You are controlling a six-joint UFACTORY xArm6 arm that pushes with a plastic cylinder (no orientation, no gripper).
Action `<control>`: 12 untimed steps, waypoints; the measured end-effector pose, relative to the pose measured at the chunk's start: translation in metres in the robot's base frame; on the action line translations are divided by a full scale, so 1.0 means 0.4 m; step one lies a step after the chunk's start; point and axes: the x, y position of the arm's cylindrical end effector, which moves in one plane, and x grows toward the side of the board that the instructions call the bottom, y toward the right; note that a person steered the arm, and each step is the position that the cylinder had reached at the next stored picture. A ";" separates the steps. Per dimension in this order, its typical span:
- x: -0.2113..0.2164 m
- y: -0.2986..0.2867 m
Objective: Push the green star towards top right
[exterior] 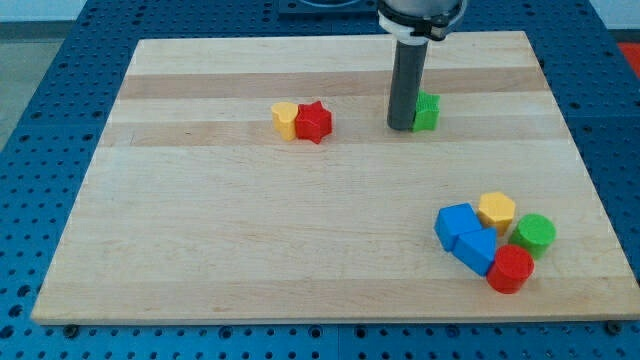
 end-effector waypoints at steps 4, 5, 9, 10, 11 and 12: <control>0.012 0.100; 0.009 0.122; -0.084 0.134; -0.089 0.152; -0.106 0.183; -0.130 0.210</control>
